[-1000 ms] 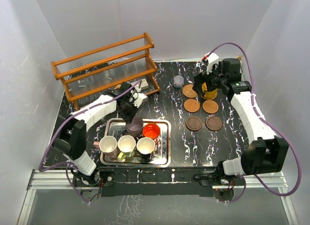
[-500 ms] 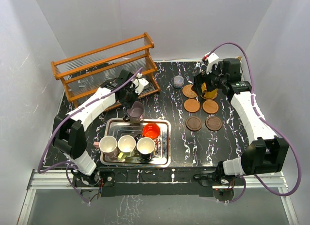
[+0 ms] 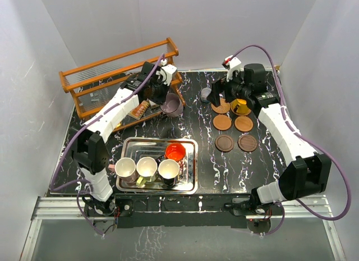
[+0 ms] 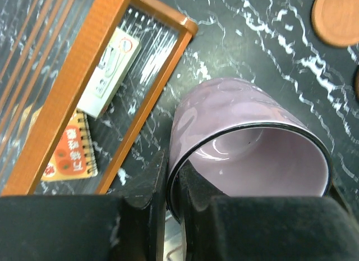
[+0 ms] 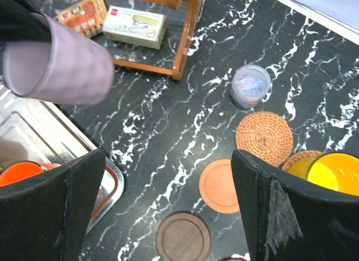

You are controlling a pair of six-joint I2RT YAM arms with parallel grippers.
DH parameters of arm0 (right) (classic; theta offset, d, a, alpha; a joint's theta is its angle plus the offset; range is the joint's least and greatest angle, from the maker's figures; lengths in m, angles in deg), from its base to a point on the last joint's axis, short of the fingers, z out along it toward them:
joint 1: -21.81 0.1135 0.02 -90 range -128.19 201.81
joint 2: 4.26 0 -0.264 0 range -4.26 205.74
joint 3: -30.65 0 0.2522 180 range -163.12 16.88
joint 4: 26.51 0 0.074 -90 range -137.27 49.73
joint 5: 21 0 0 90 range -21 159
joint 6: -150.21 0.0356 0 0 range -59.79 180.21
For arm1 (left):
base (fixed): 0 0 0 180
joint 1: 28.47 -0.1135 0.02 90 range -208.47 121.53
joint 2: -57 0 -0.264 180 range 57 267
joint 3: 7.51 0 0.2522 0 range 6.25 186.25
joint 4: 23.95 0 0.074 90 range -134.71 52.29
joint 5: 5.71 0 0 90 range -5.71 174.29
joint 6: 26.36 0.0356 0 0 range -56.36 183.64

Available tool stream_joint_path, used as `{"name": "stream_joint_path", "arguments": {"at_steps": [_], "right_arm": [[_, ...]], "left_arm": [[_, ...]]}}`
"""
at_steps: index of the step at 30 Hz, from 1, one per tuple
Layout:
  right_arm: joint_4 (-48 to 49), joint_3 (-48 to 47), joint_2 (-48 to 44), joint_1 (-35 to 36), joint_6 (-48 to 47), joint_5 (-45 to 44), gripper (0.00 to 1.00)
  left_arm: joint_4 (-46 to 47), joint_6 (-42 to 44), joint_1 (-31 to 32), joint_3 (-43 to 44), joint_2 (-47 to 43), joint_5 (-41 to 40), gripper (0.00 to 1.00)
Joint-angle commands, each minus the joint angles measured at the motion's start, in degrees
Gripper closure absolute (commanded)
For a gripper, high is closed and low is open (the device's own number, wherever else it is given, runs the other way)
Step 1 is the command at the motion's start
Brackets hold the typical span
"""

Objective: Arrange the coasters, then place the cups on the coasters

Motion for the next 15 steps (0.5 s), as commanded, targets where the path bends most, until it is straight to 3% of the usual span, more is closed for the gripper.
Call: {"name": "stream_joint_path", "arguments": {"at_steps": [1, 8, 15], "right_arm": [[6.6, -3.3, 0.4, 2.0, 5.8, -1.2, 0.07], [8.1, -4.3, 1.8, 4.4, 9.0, -0.9, 0.08], [9.4, -3.6, 3.3, 5.8, 11.9, -9.7, 0.16]], "left_arm": [[6.1, -7.8, 1.2, 4.6, 1.9, 1.7, 1.00], [11.5, -15.1, 2.6, 8.7, 7.4, 2.2, 1.00], [12.4, -21.4, 5.9, 12.6, 10.8, -2.8, 1.00]]}}
